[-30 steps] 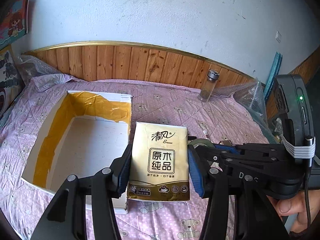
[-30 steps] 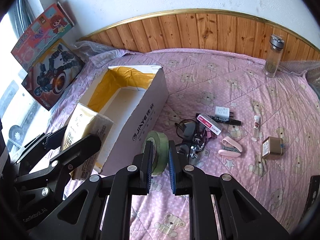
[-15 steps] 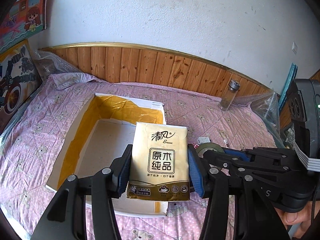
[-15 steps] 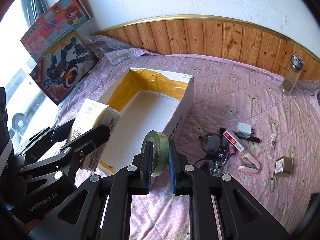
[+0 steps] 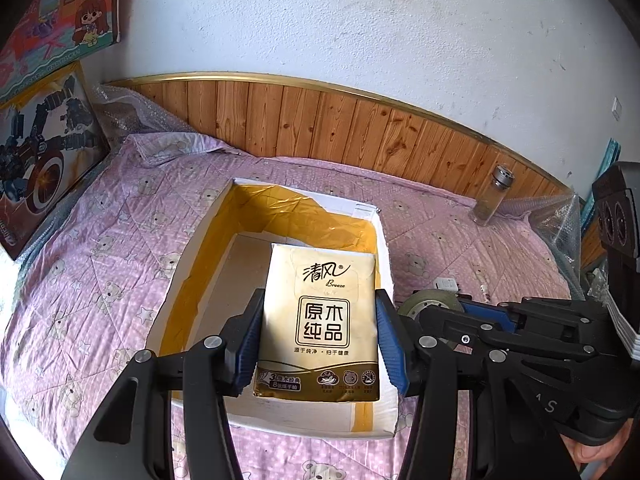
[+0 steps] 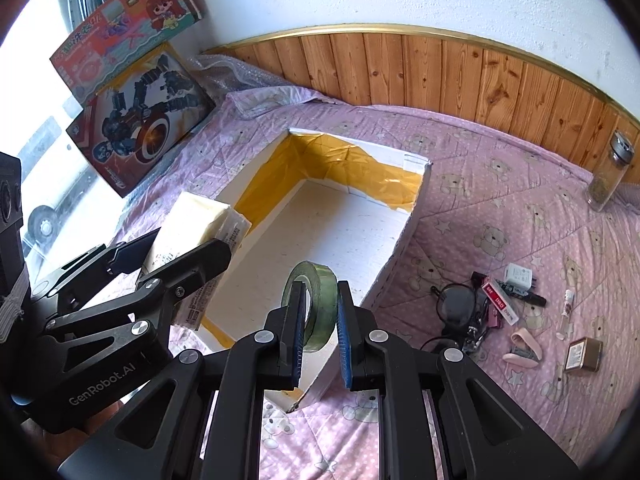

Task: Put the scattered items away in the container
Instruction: 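Lower both items into the box and open both tools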

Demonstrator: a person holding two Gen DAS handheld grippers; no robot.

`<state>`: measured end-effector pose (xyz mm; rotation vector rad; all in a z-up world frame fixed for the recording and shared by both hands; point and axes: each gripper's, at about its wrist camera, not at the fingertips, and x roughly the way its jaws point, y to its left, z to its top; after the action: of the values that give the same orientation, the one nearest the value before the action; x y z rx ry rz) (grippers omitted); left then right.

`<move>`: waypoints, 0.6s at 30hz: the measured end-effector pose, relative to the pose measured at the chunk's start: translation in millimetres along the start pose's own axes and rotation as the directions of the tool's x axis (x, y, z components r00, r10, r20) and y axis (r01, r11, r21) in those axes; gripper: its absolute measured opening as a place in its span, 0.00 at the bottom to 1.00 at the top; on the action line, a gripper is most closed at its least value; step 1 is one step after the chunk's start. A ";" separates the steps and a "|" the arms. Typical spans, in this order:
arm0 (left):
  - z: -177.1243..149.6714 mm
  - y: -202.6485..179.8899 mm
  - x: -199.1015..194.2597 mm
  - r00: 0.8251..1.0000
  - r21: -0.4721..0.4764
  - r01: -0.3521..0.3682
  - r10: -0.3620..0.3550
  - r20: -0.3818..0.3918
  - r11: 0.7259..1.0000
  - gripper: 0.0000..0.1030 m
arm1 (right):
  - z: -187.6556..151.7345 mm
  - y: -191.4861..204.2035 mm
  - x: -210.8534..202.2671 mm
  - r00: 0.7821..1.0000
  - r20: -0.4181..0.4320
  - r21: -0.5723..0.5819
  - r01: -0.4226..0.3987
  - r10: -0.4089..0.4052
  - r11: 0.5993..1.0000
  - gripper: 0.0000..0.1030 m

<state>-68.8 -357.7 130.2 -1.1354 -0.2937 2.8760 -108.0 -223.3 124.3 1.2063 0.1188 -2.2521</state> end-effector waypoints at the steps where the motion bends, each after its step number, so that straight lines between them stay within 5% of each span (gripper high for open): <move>1: 0.4 2.7 1.6 1.000 -0.004 -0.005 0.005 -0.005 1.000 0.51 | 0.7 1.8 2.6 1.000 -0.004 -0.003 0.000 0.000 1.000 0.15; 18: 15.1 32.8 36.4 0.995 -0.033 -0.043 0.040 -0.093 0.999 0.51 | 19.6 7.8 41.4 0.998 -0.057 -0.051 0.015 -0.017 0.999 0.15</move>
<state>-104.5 -388.7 110.3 -1.2913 -0.3220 2.8531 -136.0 -254.9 104.7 1.2478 0.2065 -2.2156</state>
